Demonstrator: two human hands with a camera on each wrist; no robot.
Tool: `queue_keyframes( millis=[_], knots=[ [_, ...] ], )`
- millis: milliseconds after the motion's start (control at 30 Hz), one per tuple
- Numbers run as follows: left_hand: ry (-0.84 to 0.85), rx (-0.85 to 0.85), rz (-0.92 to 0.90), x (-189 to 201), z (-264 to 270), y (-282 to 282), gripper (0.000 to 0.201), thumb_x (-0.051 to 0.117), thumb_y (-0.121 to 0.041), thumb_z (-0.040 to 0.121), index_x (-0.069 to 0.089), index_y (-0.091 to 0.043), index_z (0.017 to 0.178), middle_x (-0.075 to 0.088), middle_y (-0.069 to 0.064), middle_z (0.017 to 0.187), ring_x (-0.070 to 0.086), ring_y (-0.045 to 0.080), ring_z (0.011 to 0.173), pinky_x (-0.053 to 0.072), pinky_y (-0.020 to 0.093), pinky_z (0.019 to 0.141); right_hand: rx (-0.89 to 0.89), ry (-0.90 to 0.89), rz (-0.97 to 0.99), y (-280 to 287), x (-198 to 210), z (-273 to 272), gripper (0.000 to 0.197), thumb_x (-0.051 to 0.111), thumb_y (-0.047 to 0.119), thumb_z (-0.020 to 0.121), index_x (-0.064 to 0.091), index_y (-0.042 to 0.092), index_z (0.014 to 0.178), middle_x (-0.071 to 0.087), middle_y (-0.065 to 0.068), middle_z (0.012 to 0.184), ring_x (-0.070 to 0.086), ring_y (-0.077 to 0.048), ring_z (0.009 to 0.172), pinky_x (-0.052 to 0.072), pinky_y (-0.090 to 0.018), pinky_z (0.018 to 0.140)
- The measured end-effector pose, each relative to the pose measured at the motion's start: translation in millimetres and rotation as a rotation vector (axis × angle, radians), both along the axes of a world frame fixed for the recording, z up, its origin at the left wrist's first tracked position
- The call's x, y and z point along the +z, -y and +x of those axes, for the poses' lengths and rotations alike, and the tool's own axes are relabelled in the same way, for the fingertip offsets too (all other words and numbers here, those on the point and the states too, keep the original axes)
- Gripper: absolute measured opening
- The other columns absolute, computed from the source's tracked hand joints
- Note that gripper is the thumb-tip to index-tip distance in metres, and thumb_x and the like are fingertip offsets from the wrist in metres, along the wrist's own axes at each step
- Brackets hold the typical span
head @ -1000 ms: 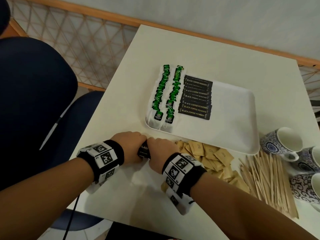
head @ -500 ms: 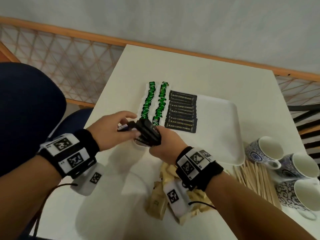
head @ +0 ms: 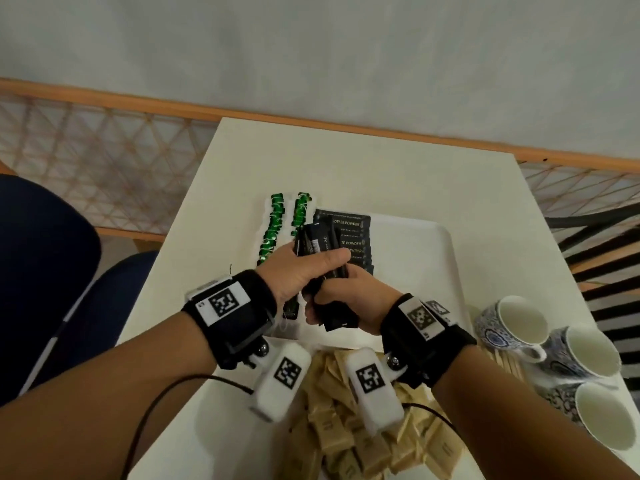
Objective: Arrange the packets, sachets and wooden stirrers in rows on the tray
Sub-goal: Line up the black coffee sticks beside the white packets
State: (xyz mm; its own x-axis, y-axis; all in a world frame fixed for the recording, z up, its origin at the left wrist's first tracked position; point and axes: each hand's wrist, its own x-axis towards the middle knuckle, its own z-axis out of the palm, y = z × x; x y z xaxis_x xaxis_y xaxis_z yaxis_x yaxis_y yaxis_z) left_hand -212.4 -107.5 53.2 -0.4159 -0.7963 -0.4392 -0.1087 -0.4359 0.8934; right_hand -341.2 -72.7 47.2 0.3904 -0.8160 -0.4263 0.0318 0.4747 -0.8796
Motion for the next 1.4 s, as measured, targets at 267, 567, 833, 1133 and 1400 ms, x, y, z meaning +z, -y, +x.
queue_keyframes(
  millis=[267, 567, 833, 1133, 1400],
  knots=[
    [-0.214, 0.214, 0.281, -12.5, -4.9, 20.7, 0.037, 0.062, -0.022, 0.089, 0.062, 0.003, 0.117, 0.069, 0.017, 0.102, 0.069, 0.027, 0.082, 0.058, 0.036, 0.064, -0.087, -0.3, -0.068, 13.0, -21.7, -32.7, 0.021, 0.069, 0.03, 0.084, 0.067, 0.013, 0.097, 0.072, -0.008, 0.094, 0.069, -0.025, 0.089, 0.057, -0.04, 0.083],
    [-0.107, 0.234, 0.246, -19.4, -5.5, 31.4, 0.029, 0.063, -0.009, 0.085, 0.065, 0.0, 0.113, 0.069, 0.022, 0.107, 0.068, 0.036, 0.096, 0.055, 0.048, 0.083, -0.219, -0.235, -0.047, 18.6, -27.0, -48.3, 0.01, 0.068, 0.019, 0.085, 0.07, 0.012, 0.093, 0.071, -0.007, 0.083, 0.066, -0.018, 0.073, 0.055, -0.03, 0.068],
    [-0.097, 0.323, 0.244, -22.0, 3.2, 39.1, 0.004, 0.064, -0.008, 0.086, 0.067, -0.007, 0.087, 0.07, 0.008, 0.071, 0.068, 0.017, 0.057, 0.055, 0.03, 0.051, -0.396, -0.14, -0.058, 19.9, -34.6, -61.1, 0.016, 0.063, 0.008, 0.088, 0.069, 0.009, 0.103, 0.068, -0.004, 0.07, 0.06, -0.017, 0.053, 0.053, -0.027, 0.056],
    [-0.2, 0.27, 0.329, -19.1, 4.0, 33.7, 0.037, 0.07, -0.04, 0.074, 0.066, -0.009, 0.094, 0.07, 0.006, 0.069, 0.068, 0.019, 0.06, 0.055, 0.03, 0.055, -0.463, -0.168, -0.328, 20.1, -37.2, -54.8, 0.041, 0.063, -0.014, 0.079, 0.076, 0.021, 0.096, 0.067, -0.007, 0.09, 0.063, -0.025, 0.086, 0.051, -0.035, 0.082],
    [-0.098, 0.278, 0.315, -17.5, 16.1, 30.6, 0.018, 0.065, 0.003, 0.081, 0.066, -0.015, 0.083, 0.063, 0.006, 0.063, 0.057, 0.016, 0.048, 0.051, 0.026, 0.052, -0.338, -0.272, -0.439, 8.7, -33.5, -52.1, 0.034, 0.071, -0.001, 0.078, 0.072, 0.024, 0.101, 0.06, 0.002, 0.089, 0.057, -0.002, 0.074, 0.046, -0.013, 0.064]
  ],
)
